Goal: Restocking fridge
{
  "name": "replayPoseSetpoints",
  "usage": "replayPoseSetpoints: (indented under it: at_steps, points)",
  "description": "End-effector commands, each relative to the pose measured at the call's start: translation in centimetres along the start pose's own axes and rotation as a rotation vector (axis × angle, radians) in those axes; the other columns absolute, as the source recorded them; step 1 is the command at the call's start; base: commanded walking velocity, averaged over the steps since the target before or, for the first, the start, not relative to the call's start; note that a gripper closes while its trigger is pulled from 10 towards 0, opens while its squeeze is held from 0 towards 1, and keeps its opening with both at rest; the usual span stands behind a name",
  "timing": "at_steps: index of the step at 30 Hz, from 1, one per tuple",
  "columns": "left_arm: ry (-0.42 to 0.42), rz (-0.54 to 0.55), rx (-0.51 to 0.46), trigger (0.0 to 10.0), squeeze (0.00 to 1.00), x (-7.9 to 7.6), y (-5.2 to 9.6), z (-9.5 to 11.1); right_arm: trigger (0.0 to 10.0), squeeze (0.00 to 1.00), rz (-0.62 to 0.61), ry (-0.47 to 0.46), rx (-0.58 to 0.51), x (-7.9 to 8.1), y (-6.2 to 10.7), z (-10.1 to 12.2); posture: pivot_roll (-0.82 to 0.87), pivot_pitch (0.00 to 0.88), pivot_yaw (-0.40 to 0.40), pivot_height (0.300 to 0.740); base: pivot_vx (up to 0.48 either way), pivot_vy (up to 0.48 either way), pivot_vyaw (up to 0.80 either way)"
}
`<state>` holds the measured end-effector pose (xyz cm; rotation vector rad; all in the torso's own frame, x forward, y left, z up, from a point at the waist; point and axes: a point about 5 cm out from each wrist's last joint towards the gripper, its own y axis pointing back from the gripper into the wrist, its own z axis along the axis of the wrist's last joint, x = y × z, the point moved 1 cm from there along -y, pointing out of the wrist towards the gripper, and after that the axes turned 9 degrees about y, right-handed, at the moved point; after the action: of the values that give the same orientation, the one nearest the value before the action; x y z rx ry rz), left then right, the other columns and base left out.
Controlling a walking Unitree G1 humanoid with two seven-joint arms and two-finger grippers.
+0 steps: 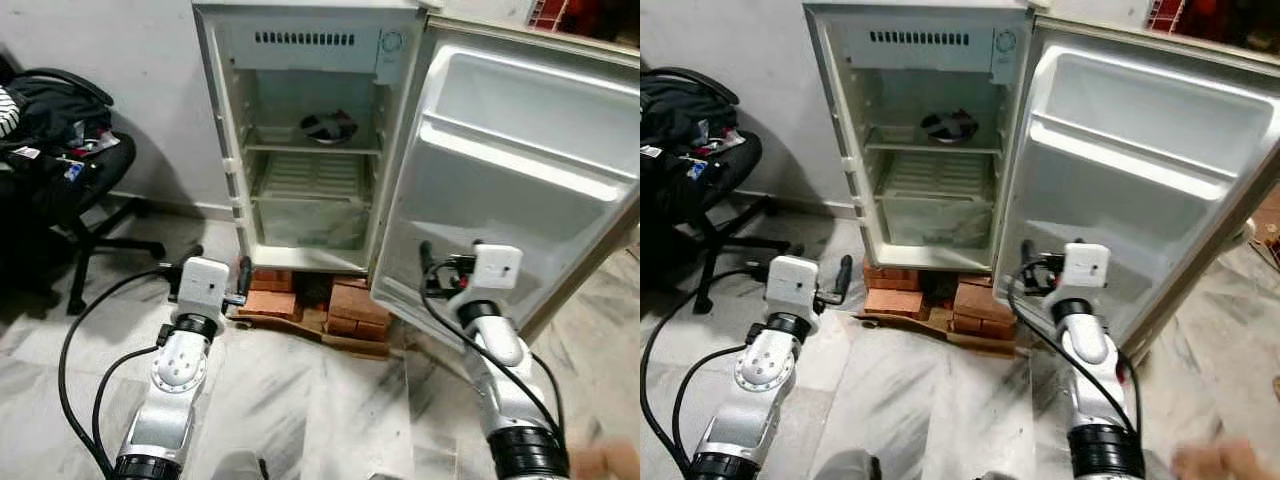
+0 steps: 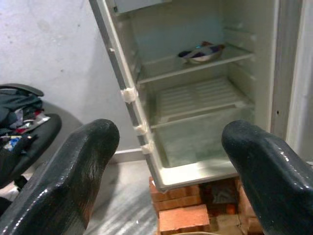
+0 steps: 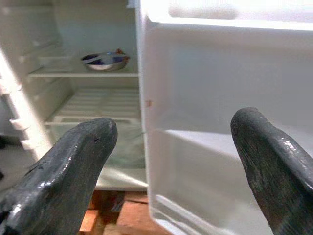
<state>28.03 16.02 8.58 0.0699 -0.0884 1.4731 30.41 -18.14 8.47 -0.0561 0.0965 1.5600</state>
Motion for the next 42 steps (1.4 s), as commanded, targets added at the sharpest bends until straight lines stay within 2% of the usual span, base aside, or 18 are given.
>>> replayPoseSetpoints:
  at_steps: [1,14,20,23,30,34,38,42]
  points:
    - [-0.012,0.008,-0.005,10.0,0.00,0.6,0.0,0.3,10.0,0.00,0.012,-0.007,-0.016,0.7,-0.2,0.5,0.11,0.018,-0.034,0.740,0.000,-0.266,-0.61]
    - [-0.011,0.016,0.002,10.0,0.00,0.7,0.5,0.2,10.0,0.00,0.032,0.001,-0.002,1.0,-0.1,0.2,0.12,0.034,-0.038,0.740,0.000,-0.066,-0.03]
    - [-0.008,0.017,0.002,10.0,0.00,0.8,0.6,0.3,10.0,0.00,0.086,0.019,0.003,1.4,0.1,0.2,0.11,0.048,-0.039,0.740,0.000,-0.331,-0.22]
    - [-0.004,0.014,0.000,10.0,0.00,0.8,0.6,0.4,10.0,0.00,0.109,-0.002,0.022,1.3,0.2,0.1,0.11,0.060,-0.036,0.740,0.000,-0.386,0.00]
    - [-0.010,0.003,0.007,10.0,0.00,0.9,0.9,0.4,10.0,0.00,0.253,0.025,0.029,2.3,0.6,0.7,0.12,0.069,-0.056,0.740,0.000,-0.469,0.00]
    - [-0.010,0.026,0.015,10.0,0.00,1.1,1.1,0.2,10.0,0.00,0.265,0.030,0.030,3.1,0.1,0.5,0.13,0.074,-0.067,0.740,0.000,-0.469,0.00]
    - [0.007,0.052,0.017,10.0,0.00,1.2,1.3,0.2,10.0,0.00,0.250,-0.019,-0.016,4.0,-0.4,1.3,0.14,0.077,-0.063,0.740,0.000,-0.469,0.40]
    - [-0.004,0.054,0.023,10.0,0.00,1.3,1.7,0.2,10.0,0.00,0.160,-0.063,-0.023,3.9,-0.7,1.7,0.14,0.083,-0.050,0.740,0.144,-0.420,0.80]
